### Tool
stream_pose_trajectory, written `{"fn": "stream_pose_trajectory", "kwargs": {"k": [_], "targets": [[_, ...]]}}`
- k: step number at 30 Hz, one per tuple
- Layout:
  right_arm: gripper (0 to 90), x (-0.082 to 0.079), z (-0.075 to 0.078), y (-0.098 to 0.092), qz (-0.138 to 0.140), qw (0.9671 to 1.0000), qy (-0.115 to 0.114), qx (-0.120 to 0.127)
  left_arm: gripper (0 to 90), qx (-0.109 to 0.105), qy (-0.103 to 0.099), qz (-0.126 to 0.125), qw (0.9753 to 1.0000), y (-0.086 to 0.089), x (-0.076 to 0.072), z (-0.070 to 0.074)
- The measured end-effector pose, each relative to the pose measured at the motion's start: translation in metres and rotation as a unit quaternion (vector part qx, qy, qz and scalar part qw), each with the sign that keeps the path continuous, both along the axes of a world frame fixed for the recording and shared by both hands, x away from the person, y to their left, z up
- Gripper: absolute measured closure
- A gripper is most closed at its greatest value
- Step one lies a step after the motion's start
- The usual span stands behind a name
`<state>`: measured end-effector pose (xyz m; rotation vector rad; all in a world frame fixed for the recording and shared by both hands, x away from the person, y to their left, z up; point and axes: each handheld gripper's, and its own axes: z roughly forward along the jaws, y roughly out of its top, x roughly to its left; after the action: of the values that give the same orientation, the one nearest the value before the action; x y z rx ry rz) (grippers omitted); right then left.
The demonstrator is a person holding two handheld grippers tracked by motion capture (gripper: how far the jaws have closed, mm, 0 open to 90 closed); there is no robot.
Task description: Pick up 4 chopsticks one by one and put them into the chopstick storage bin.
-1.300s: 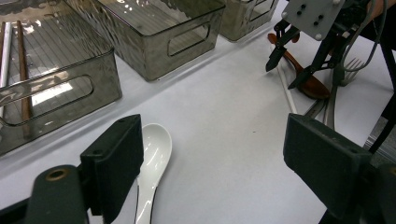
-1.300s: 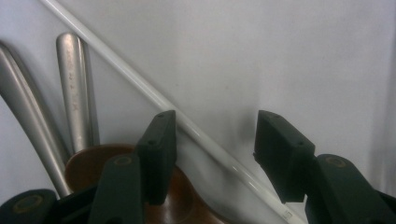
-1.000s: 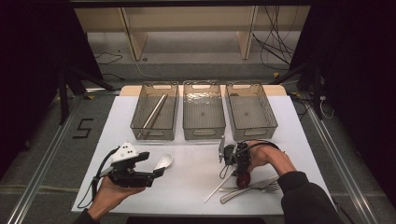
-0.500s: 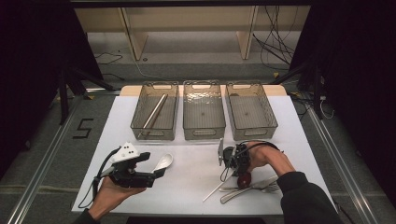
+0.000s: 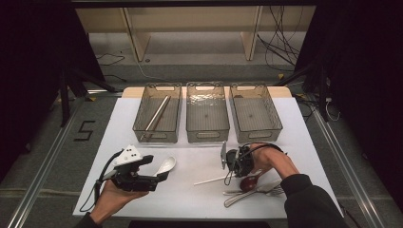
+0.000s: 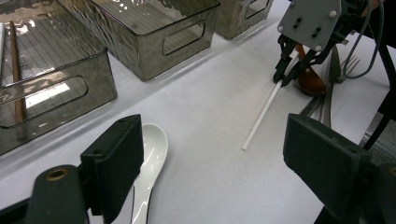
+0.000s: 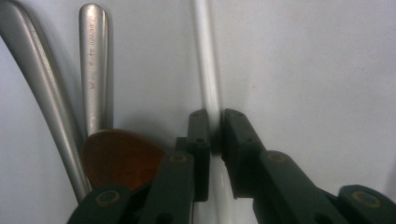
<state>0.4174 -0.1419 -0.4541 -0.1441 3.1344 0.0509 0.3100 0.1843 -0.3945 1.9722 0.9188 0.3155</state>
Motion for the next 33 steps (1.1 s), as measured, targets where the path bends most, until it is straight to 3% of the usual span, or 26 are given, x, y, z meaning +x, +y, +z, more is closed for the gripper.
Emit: {"fn": "stream_pose_trajectory", "kwargs": {"k": [11,17,28,33], "targets": [[85.3,-0.001,0.001,0.000,0.015,0.9999,-0.002,-0.003,19.7,0.000,0.000,0.003,1.0000,0.001,0.001,-0.001],[85.6,-0.001,0.003,0.002,0.011,0.9997,-0.014,0.016,19.8,0.001,0.000,0.005,1.0000,0.002,0.002,0.000],[85.6,-0.002,0.028,0.008,0.011,0.9966,-0.059,0.057,19.8,0.000,0.005,0.005,1.0000,0.004,0.003,-0.001],[85.6,-0.008,0.037,0.012,0.017,0.9950,-0.075,0.064,19.8,0.006,0.012,-0.001,0.9999,0.003,0.007,0.000]]}}
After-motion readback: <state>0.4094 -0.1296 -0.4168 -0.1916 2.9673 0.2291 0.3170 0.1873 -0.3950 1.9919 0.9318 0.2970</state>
